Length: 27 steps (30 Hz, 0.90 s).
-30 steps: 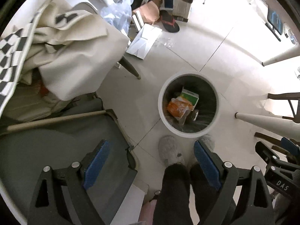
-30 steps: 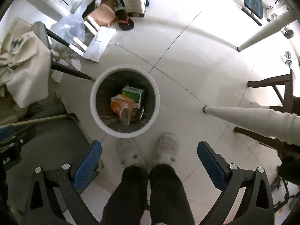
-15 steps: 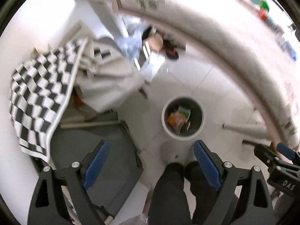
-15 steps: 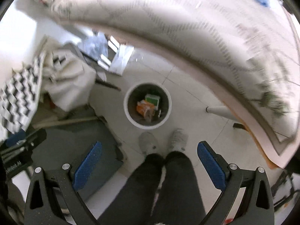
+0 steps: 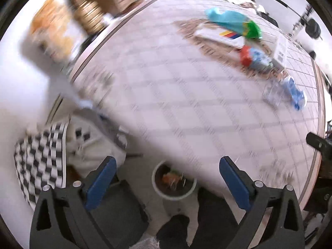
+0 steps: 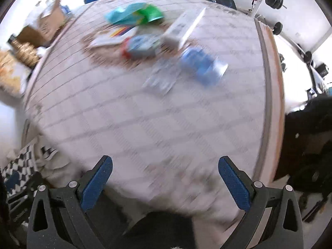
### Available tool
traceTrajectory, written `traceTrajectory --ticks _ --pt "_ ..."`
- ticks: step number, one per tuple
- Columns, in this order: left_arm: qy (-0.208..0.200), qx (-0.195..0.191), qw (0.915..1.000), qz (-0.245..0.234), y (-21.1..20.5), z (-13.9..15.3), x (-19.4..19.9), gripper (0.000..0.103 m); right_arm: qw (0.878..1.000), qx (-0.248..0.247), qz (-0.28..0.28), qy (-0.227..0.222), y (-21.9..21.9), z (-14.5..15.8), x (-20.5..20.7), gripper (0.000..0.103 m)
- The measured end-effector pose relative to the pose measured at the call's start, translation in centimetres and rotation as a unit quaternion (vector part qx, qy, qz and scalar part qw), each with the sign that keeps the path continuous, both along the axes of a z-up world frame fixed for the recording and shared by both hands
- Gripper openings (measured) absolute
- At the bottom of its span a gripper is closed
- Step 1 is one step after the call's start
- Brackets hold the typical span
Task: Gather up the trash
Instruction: 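Grasp the Pure Milk carton with the left tool while the right tool grasps the blue wrapper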
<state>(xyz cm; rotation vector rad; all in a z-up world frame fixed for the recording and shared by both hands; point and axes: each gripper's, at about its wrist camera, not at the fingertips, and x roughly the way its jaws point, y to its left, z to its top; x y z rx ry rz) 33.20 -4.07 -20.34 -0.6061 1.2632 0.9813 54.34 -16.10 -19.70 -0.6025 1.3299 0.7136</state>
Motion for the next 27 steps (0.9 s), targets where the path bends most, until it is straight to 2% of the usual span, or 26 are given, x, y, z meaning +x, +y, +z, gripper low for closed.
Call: traceTrajectory --ticks 3,7,8,9,11,12,13,15,16,18,19,20,21,25,26,27 --pt "0.015 -0.007 0.9996 -0.022 1.8 -0.9 5.5 0.102 0.999 -0.029 0.025 -0.007 2.9 -2.1 6.0 0.103" --pt "0.052 -0.008 0.9963 -0.068 4.1 -3.6 13.1 0.102 0.995 -0.066 0.07 -0.001 6.6 -6.9 11.3 0.103" --pt "0.058 -0.007 0.9949 -0.082 4.5 -4.1 14.4 0.102 0.995 -0.068 0.076 0.004 7.1 -7.6 12.1 0.099" --pt "0.067 -0.003 0.9926 -0.101 5.0 -4.6 15.7 0.102 0.995 -0.066 0.08 0.014 7.7 -8.5 12.7 0.093" --pt "0.081 0.006 0.9875 -0.135 5.6 -5.1 17.8 0.101 0.994 -0.062 0.08 0.045 8.5 -10.3 13.6 0.063" --pt "0.088 0.011 0.9837 -0.157 5.9 -5.3 18.8 0.101 0.994 -0.059 0.075 0.06 8.6 -10.9 13.9 0.055" --pt "0.093 0.016 0.9801 -0.174 6.2 -5.3 19.5 0.101 0.994 -0.047 0.066 0.077 8.5 -11.2 14.2 0.042" --pt "0.097 0.021 0.9676 -0.232 6.6 -5.2 21.2 0.101 0.995 -0.029 0.039 0.091 7.8 -11.2 14.8 0.033" --pt "0.103 0.024 0.9592 -0.262 6.6 -5.2 22.0 0.101 0.995 -0.021 0.019 0.099 7.2 -11.1 15.3 0.02" --pt "0.118 0.027 0.9318 -0.342 6.2 -5.3 23.7 0.101 0.992 -0.003 -0.035 0.121 5.3 -10.8 16.8 0.019" --pt "0.137 0.04 0.9131 -0.382 5.9 -5.5 24.6 0.101 0.99 0.005 -0.066 0.128 4.1 -10.5 17.6 0.018" --pt "0.15 0.048 0.8983 -0.41 5.6 -5.7 25.1 0.101 0.988 0.008 -0.084 0.129 3.4 -10.4 18.3 0.018" --pt "0.162 0.052 0.8782 -0.447 5.1 -6.1 25.7 0.101 0.986 0.011 -0.106 0.13 2.4 -10.2 19.0 0.018" --pt "0.197 0.029 0.8128 -0.547 3.3 -8.1 27.4 0.101 0.977 0.009 -0.156 0.144 -0.3 -10.3 20.7 0.018" --pt "0.212 0.02 0.7977 -0.564 3.0 -9.0 27.8 0.101 0.976 0.007 -0.163 0.144 -0.6 -10.5 21.2 0.018" --pt "0.223 0.015 0.7906 -0.57 3.0 -9.6 28.0 0.1 0.976 0.004 -0.164 0.142 -0.7 -10.6 21.5 0.018"
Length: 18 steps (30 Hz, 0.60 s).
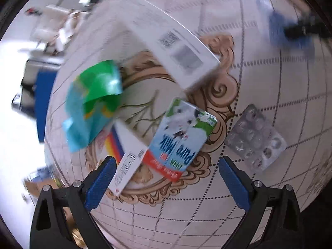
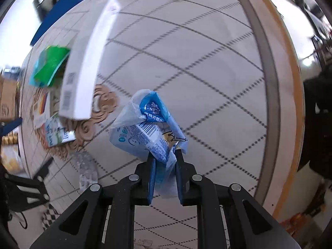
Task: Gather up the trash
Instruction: 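Grasp the Pure Milk carton with the left tool while the right tool grasps the blue wrapper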
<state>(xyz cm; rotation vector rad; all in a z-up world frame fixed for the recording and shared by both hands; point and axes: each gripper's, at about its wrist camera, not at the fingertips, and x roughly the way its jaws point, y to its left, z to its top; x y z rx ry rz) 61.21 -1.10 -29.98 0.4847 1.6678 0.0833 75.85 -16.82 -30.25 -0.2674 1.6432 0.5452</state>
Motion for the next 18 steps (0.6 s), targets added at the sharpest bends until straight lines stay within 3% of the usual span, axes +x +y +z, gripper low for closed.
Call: traceTrajectory --ticks 2,4,8,10,12,14,15,16,17,18 --pt "0.017 -0.008 0.9998 -0.009 0.2 -1.2 0.7 0.084 1.0 0.0 -0.002 -0.001 -0.1 -0.3 0.7 0.018" --pt "0.026 -0.026 0.9993 0.005 0.8 -1.9 1.2 0.061 1.0 0.0 -0.001 -0.001 -0.1 -0.5 1.0 0.018" --pt "0.033 -0.058 0.9973 0.03 1.9 -2.2 1.8 0.058 1.0 0.002 0.0 -0.005 0.2 -0.4 1.5 0.018" --pt "0.026 -0.075 0.994 0.075 3.1 -1.8 1.9 0.058 1.0 0.001 -0.011 -0.003 0.3 -0.3 1.3 0.018" --pt "0.023 -0.089 0.984 0.152 4.9 -1.6 1.6 0.058 1.0 0.004 -0.029 0.011 -0.1 -0.4 0.9 0.018" --pt "0.025 -0.122 0.9489 0.29 7.9 -1.5 0.1 0.058 0.998 0.009 -0.042 0.035 -0.4 -0.7 1.0 0.018" --pt "0.026 -0.141 0.9235 0.356 9.3 -1.5 -1.0 0.058 0.998 0.014 -0.049 0.049 -0.5 -0.8 0.8 0.018" --pt "0.019 -0.184 0.8805 0.437 11.0 -1.7 -2.8 0.058 0.996 0.023 -0.055 0.064 -0.6 -1.0 0.7 0.019" --pt "0.015 -0.209 0.853 0.478 11.7 -1.9 -4.0 0.058 0.995 0.031 -0.056 0.079 -0.5 -1.2 0.5 0.019" --pt "0.011 -0.235 0.8186 0.524 12.5 -2.2 -5.5 0.058 0.994 0.035 -0.055 0.085 -0.4 -1.3 0.4 0.025"
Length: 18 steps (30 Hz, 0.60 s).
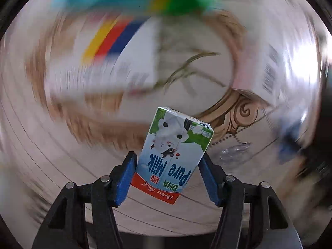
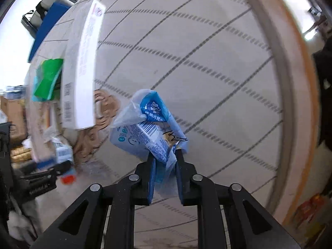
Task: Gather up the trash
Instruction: 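Grasp the Pure Milk carton with the left tool while the right tool grasps the blue wrapper, then carry the milk carton and blue wrapper to the bin and release them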
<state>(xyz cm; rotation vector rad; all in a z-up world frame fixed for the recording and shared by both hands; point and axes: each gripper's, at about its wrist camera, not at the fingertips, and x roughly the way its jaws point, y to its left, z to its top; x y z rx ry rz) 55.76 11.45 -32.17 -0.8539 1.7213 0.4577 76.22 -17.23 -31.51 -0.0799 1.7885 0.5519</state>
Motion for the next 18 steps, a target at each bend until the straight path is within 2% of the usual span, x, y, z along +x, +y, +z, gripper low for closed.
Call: traceTrajectory --ticks 1,3,5,8,11,12,14,15,18 --pt "-0.007 -0.016 0.9991 0.037 0.5 -0.2 -1.1 0.059 1.0 0.006 0.007 0.006 0.3 0.0 -0.1 0.031" --pt "-0.022 -0.022 0.9972 0.068 0.9 -0.5 -2.3 0.059 1.0 0.011 0.014 0.009 0.6 0.3 -0.2 0.056" --pt "-0.023 0.006 0.9988 0.043 0.7 -0.5 -2.4 0.059 0.999 0.009 0.035 -0.014 1.3 1.1 -0.5 0.065" --pt "-0.014 0.062 0.9977 -0.023 -0.4 -0.3 -1.2 0.059 0.996 -0.007 0.07 -0.054 2.5 2.1 -1.3 0.065" --pt "-0.016 0.102 0.9933 -0.051 -2.3 0.2 -0.8 0.058 0.995 -0.006 0.083 -0.061 4.5 1.5 -2.2 0.065" --pt "-0.022 0.113 0.9919 -0.053 -2.4 0.5 -0.6 0.044 0.994 -0.009 0.088 -0.065 4.9 1.3 -2.5 0.065" --pt "-0.028 0.129 0.99 -0.049 -3.8 1.5 0.3 0.045 0.992 -0.011 0.102 -0.075 5.7 0.9 -3.2 0.065" --pt "-0.032 0.138 0.9889 -0.045 -3.8 1.9 0.3 0.045 0.99 -0.016 0.11 -0.09 6.5 0.6 -3.6 0.06" --pt "-0.034 0.169 0.9846 -0.03 -3.9 3.2 -0.5 0.045 0.983 -0.018 0.142 -0.118 7.9 1.0 -5.0 0.038"
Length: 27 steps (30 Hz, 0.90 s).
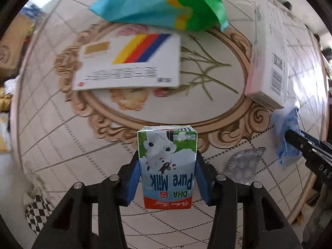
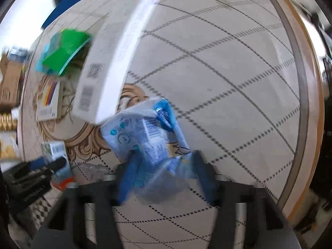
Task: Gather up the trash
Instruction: 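Carry the milk carton and blue wrapper to the bin and release them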
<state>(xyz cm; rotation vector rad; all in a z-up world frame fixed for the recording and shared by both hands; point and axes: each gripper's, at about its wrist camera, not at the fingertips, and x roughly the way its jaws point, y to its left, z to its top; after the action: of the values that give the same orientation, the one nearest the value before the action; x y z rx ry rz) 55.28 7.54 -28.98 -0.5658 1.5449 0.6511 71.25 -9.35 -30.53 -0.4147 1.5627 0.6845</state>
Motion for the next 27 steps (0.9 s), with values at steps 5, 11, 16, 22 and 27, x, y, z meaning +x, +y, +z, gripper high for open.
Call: traceTrajectory --ticks 5,11,16,22,27 --pt "-0.006 0.048 0.9986 0.021 -1.0 2.5 -2.8 0.045 0.999 -0.004 0.013 -0.03 1.2 0.7 -3.5 0.018" --pt "-0.042 0.066 0.9954 0.056 -3.1 5.3 -7.7 0.044 0.999 0.021 -0.01 -0.034 -0.2 3.5 -7.8 0.015" --pt "-0.08 0.081 0.9911 0.069 -7.0 8.0 -14.2 0.044 0.998 0.053 -0.012 -0.031 -1.4 7.0 -13.5 0.015" --pt "-0.121 0.087 0.9847 0.09 -10.3 9.3 -23.5 0.044 0.997 0.073 0.01 -0.031 -6.5 10.3 -23.5 0.015" --pt "-0.116 0.044 0.9835 0.132 -13.4 5.4 -32.2 0.044 0.998 0.06 0.029 0.016 -10.2 6.9 -33.3 0.015"
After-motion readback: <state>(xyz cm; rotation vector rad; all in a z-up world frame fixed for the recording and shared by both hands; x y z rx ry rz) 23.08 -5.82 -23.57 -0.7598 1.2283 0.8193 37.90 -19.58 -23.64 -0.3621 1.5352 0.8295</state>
